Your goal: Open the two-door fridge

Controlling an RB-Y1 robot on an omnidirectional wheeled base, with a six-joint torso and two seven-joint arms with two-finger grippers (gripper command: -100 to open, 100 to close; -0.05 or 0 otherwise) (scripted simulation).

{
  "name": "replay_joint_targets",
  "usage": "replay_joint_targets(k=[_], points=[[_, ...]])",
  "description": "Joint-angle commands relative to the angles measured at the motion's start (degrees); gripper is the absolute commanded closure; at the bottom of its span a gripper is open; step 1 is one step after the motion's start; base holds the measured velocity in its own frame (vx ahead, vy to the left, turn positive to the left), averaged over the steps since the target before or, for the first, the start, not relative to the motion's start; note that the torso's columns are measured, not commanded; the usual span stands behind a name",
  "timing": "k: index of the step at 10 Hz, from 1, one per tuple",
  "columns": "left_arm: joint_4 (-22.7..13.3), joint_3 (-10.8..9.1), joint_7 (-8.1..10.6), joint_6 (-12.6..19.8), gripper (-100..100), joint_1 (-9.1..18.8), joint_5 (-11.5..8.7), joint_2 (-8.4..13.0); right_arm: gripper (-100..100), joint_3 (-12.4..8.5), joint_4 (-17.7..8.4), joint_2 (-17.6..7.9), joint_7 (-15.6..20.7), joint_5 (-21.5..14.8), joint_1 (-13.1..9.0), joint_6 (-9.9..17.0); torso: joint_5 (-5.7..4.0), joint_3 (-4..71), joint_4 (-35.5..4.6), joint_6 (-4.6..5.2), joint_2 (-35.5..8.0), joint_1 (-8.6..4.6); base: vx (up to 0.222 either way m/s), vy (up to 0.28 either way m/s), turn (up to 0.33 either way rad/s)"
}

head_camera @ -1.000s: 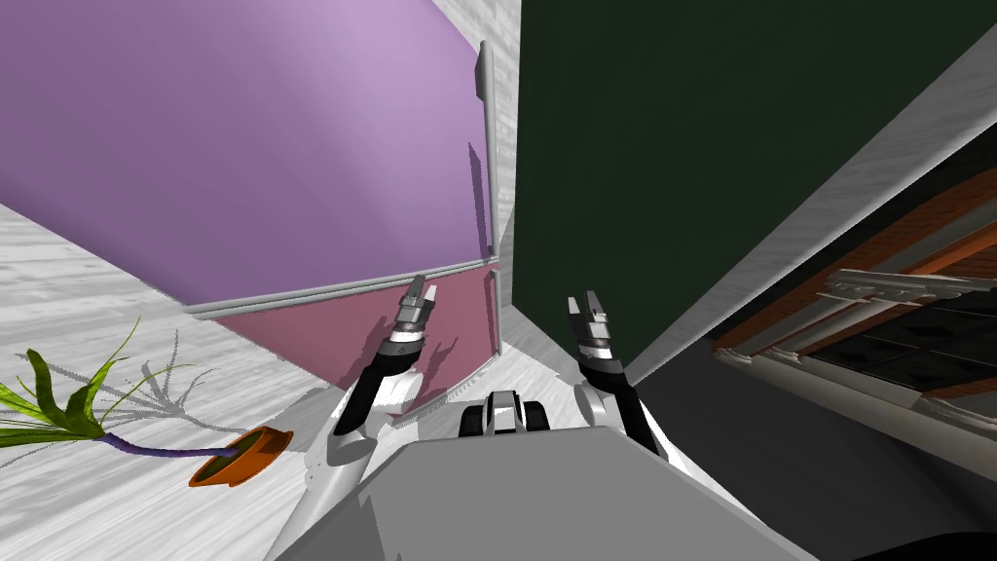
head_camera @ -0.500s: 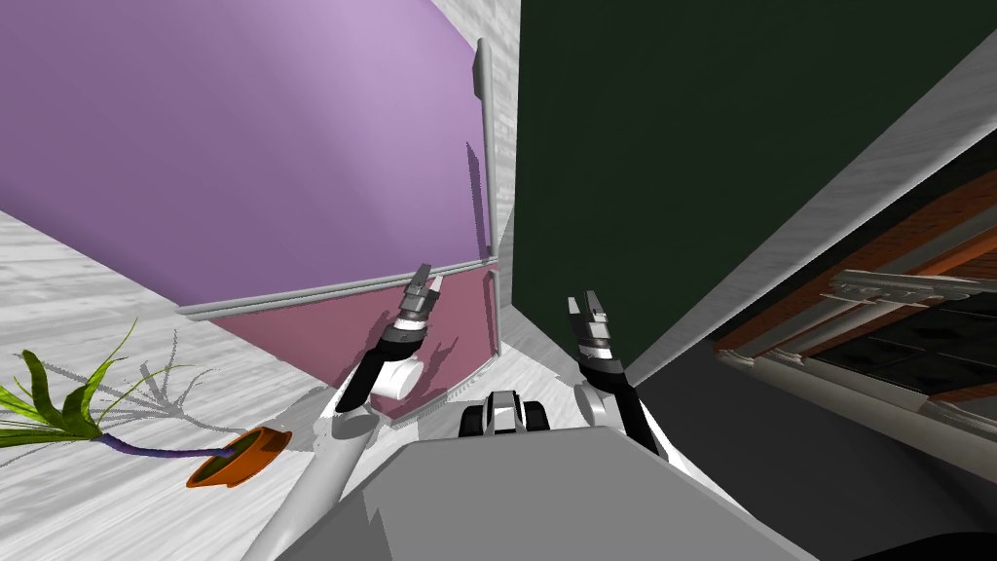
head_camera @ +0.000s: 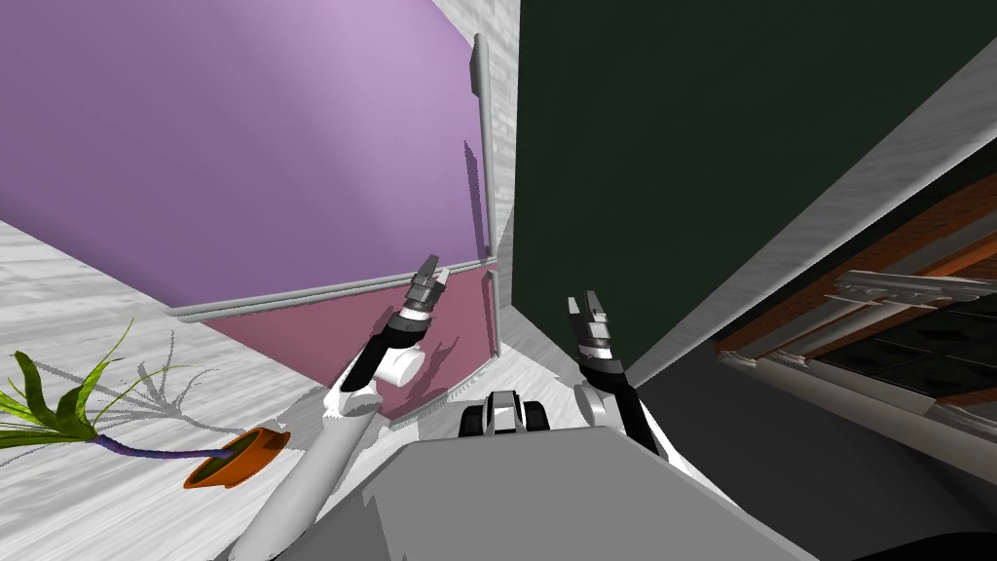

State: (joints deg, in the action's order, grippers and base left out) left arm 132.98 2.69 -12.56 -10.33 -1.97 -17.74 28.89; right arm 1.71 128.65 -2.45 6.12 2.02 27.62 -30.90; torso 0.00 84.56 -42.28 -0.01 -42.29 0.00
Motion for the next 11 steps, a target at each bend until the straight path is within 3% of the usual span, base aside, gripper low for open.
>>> replay_joint_targets(k=[1,2,3,5,6,7,8,10,11], points=[[-0.32,0.77,-0.43,1.37,-100,3.37,-2.15,2.68,0,0.00,0.00,0.00,0.00,0.00,0.00,0.00,0.00,0.01,0.00,0.01,0.02,-0.01,0.014,-0.023,0.005],[-0.60,1.41,-0.71,2.62,-100,5.70,-4.09,5.13,0,0.00,0.00,0.00,0.00,0.00,0.00,0.00,0.00,0.01,0.00,0.00,0.00,0.00,0.017,-0.032,0.009],[-0.60,1.41,-0.71,2.62,-100,6.13,-4.09,5.15,0,0.00,0.00,0.00,0.00,0.00,0.00,0.00,-0.01,0.01,0.00,0.01,0.01,-0.03,0.019,-0.025,0.007],[-1.39,2.82,-1.16,5.11,-100,10.24,-7.97,9.39,0,0.00,0.00,0.00,0.00,0.00,0.00,0.00,-0.01,0.03,0.01,0.01,0.04,-0.01,0.035,-0.040,0.017],[-1.39,2.82,-1.16,5.11,-100,11.57,-7.97,10.16,0,0.00,0.00,0.00,0.00,0.00,0.00,0.00,-0.01,0.04,0.02,0.01,0.07,-0.05,0.029,-0.033,0.008],[-1.90,3.59,-1.33,6.35,-100,13.13,-9.88,12.56,0,0.00,0.00,0.00,0.00,0.00,0.00,0.00,0.00,0.01,0.00,0.01,0.01,0.01,0.019,-0.032,0.015],[-1.90,3.59,-1.33,6.35,-100,14.23,-9.88,12.69,0,0.00,0.00,0.00,0.00,0.00,0.00,0.00,0.01,-0.02,-0.01,0.00,-0.03,0.02,0.018,-0.028,0.009],[-3.15,5.27,-1.56,8.79,-100,18.29,-13.65,16.77,0,0.00,0.00,0.00,0.00,0.00,0.00,0.00,0.00,0.00,0.00,0.00,0.00,-0.01,0.039,-0.048,0.021],[-3.15,5.27,-1.56,8.79,-100,19.38,-13.65,17.77,0,0.00,0.00,0.00,0.00,0.00,0.00,0.00,-0.02,0.05,0.02,0.01,0.09,-0.09,0.041,-0.049,0.015]])
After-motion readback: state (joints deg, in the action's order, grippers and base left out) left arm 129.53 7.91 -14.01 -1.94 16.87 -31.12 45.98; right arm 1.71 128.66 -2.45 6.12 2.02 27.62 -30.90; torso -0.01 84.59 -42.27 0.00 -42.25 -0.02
